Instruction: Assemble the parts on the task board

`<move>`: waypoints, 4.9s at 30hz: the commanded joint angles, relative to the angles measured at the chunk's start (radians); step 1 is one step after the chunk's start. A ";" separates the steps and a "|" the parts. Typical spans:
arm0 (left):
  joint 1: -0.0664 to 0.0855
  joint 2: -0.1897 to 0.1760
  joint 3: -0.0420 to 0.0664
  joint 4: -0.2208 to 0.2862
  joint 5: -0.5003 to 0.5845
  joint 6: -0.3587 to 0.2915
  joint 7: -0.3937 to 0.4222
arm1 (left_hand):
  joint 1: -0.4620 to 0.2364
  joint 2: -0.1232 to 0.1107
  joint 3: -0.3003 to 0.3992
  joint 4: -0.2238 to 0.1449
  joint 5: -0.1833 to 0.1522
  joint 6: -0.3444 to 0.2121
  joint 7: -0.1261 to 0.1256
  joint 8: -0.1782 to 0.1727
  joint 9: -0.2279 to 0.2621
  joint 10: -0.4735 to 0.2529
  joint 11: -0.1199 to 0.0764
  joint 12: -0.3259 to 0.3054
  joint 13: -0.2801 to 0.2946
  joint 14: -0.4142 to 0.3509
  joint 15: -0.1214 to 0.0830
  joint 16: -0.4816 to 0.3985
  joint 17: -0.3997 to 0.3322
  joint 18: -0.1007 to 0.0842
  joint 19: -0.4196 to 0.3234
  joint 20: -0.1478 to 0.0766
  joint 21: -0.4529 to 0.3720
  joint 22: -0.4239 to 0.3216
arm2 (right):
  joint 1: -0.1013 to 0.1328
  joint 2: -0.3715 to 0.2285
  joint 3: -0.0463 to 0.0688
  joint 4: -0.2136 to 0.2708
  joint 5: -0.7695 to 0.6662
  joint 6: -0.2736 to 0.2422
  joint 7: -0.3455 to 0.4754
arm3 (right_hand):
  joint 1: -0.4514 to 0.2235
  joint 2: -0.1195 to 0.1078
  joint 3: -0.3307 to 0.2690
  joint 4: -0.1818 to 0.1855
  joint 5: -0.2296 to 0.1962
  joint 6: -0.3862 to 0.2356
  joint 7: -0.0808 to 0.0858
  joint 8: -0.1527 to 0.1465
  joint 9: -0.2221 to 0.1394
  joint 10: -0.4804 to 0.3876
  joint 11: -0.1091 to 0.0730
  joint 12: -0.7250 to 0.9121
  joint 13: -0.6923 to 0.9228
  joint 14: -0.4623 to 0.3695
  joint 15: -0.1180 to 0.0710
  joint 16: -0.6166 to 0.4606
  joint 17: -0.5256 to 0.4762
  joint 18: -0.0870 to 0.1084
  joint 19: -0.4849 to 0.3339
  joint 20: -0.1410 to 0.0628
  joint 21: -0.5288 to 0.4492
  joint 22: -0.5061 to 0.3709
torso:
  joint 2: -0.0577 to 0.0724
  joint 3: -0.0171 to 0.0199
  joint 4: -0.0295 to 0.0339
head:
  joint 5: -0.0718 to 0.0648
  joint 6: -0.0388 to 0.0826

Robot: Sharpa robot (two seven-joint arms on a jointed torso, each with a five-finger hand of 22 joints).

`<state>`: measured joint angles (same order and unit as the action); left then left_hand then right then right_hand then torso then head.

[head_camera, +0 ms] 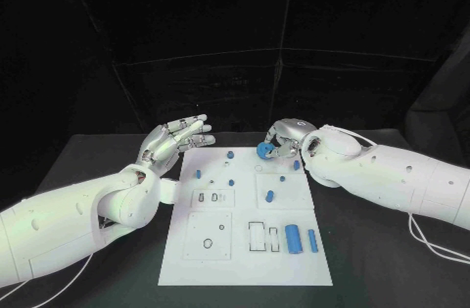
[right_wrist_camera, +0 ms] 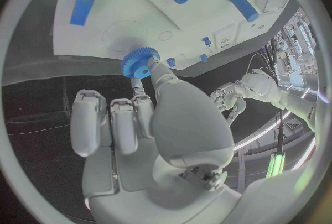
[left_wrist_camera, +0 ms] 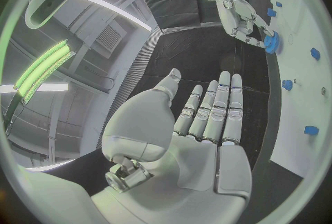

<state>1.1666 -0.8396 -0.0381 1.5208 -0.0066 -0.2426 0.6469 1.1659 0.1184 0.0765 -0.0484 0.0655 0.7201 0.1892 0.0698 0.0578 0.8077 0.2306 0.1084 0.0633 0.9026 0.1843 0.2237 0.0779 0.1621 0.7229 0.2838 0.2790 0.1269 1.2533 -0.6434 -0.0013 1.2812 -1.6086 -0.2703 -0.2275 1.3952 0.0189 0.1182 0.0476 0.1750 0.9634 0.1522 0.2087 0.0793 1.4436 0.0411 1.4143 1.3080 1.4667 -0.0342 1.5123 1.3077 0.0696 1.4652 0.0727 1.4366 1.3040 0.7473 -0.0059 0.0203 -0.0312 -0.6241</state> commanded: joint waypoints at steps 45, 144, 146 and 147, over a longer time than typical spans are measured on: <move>0.001 0.014 0.000 -0.003 0.001 0.019 -0.001 | -0.001 0.008 0.000 -0.003 0.002 -0.001 0.092 -0.007 0.000 0.001 0.003 -0.002 0.000 0.008 0.001 -0.008 -0.002 0.014 0.008 0.003 0.004 -0.003 | -0.013 0.236 -0.011 -0.087 -0.076 0.051 0.016 | -0.066 -0.032 0.026 0.020 -0.051 0.016 -0.008 -0.062 -0.014 -0.012 0.015 -0.023 0.067 0.078 0.012 0.003 0.140 -0.016 0.001 0.006 0.006 0.005 | 0.001 0.0010 0.0000 | 0.022 -0.006; -0.005 0.019 0.000 -0.024 0.001 0.037 0.001 | 0.004 0.013 0.004 -0.008 0.002 0.027 0.089 -0.003 0.003 0.013 0.000 0.002 0.001 0.014 -0.001 -0.013 -0.004 0.015 0.011 0.002 0.003 -0.007 | -0.108 -0.156 -0.012 -0.056 0.397 -0.066 0.339 | -0.032 -0.060 -0.016 0.007 0.010 -0.085 0.012 -0.141 -0.009 -0.067 0.034 -0.091 0.014 0.076 0.030 -0.002 0.138 -0.014 -0.006 0.026 0.002 0.000 | -0.015 0.0125 -0.0302 | -0.005 -0.011; -0.005 0.019 0.000 -0.024 0.001 0.037 0.001 | 0.004 0.013 0.005 -0.008 0.002 0.025 0.089 -0.003 0.003 0.013 0.000 0.002 0.001 0.014 -0.001 -0.014 -0.004 0.015 0.011 0.002 0.003 -0.007 | -0.109 -0.153 -0.011 -0.060 0.399 -0.067 0.340 | -0.031 -0.058 -0.016 0.007 0.010 -0.085 0.013 -0.140 -0.008 -0.066 0.034 -0.091 0.014 0.076 0.030 -0.001 0.139 -0.014 -0.006 0.026 0.003 0.000 | -0.015 0.0120 -0.0303 | -0.004 -0.011; -0.006 0.019 0.000 -0.025 0.001 0.037 0.001 | 0.004 0.013 0.005 -0.008 0.002 0.025 0.089 -0.003 0.003 0.013 0.000 0.002 0.001 0.014 -0.001 -0.014 -0.004 0.015 0.011 0.002 0.003 -0.007 | -0.109 -0.151 -0.011 -0.062 0.399 -0.068 0.340 | -0.031 -0.057 -0.016 0.007 0.010 -0.085 0.013 -0.140 -0.008 -0.066 0.034 -0.091 0.014 0.076 0.030 -0.001 0.139 -0.014 -0.006 0.026 0.003 0.000 | -0.015 0.0116 -0.0308 | -0.003 -0.012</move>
<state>1.1603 -0.8210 -0.0384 1.4960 -0.0038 -0.2205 0.6363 1.1710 0.1235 0.0793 -0.0512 0.0655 0.7418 0.1928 0.0663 0.0597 0.8149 0.2304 0.1084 0.0633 0.9097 0.1844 0.2161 0.0748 0.1618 0.7264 0.2874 0.2789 0.1209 1.1431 -0.7955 -0.0132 1.2211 -1.2210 -0.3244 0.1081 1.3651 -0.0479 0.1029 0.0534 0.1836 0.8820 0.1647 0.0694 0.0703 1.3808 0.0714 1.3272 1.3078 1.4669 -0.0125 1.5122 1.3073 0.0696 1.4584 0.0948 1.4402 1.3050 0.7326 0.0061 -0.0104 -0.0359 -0.6355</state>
